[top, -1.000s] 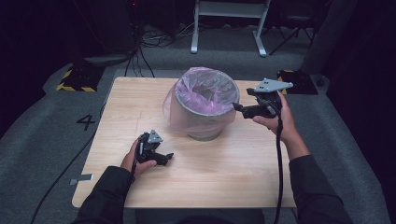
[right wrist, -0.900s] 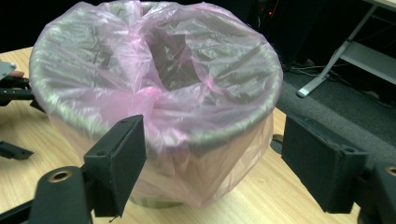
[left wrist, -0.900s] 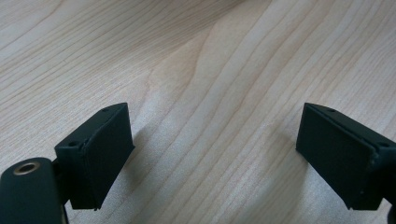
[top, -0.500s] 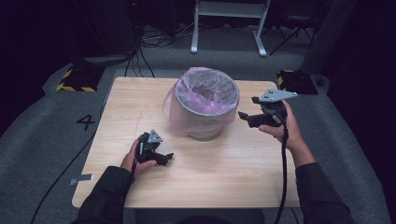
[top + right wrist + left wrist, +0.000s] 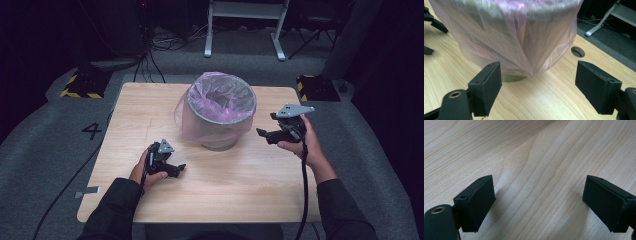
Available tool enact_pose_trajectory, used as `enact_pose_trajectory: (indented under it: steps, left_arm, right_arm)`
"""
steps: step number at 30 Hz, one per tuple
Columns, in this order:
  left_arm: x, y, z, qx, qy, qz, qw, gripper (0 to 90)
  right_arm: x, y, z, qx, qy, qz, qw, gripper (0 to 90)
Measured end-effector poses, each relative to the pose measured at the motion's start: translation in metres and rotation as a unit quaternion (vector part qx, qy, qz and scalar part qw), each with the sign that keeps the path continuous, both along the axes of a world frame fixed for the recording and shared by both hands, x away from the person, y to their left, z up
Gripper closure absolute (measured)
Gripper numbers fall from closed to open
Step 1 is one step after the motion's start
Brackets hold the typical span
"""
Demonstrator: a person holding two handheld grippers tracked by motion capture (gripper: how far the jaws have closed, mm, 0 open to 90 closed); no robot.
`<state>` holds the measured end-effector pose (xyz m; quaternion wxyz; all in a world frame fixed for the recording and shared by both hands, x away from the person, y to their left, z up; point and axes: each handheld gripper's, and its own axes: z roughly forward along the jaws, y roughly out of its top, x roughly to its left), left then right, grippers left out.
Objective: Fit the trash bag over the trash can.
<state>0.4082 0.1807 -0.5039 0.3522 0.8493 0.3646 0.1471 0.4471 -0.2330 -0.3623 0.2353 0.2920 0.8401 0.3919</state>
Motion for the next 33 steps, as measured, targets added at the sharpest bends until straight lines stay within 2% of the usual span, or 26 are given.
enact_pose_trajectory:
  steps: [25,33]
  left_arm:
    - [0.000,0.000,0.000,0.000,0.000,0.000,1.0000,10.6]
    - [0.000,0.000,0.000,0.000,0.000,0.000,1.0000,10.6]
  right_arm:
    - [-0.004,0.003,-0.046,-0.047,0.032,-0.003,0.9984,21.7]
    - [-0.005,0.003,-0.062,-0.054,0.047,-0.007,0.9974,21.7]
